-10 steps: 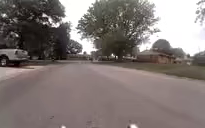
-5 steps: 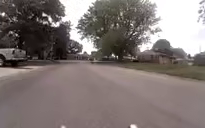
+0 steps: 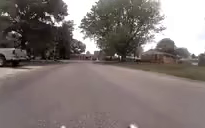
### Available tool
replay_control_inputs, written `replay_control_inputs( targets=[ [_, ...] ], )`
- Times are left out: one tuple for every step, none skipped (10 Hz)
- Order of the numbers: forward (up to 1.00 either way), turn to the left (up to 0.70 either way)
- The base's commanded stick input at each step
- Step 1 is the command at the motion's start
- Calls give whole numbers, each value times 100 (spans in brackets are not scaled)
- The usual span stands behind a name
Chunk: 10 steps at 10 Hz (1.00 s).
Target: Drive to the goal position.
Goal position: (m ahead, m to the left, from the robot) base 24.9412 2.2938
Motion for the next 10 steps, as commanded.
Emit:
replay_control_inputs(
  targets=[
    [70,35],
    [70,34],
    [70,7],
    [70,0],
    [70,0],
    [70,0],
    [70,0],
    [70,0],
    [70,0],
    [70,0]
  ],
)
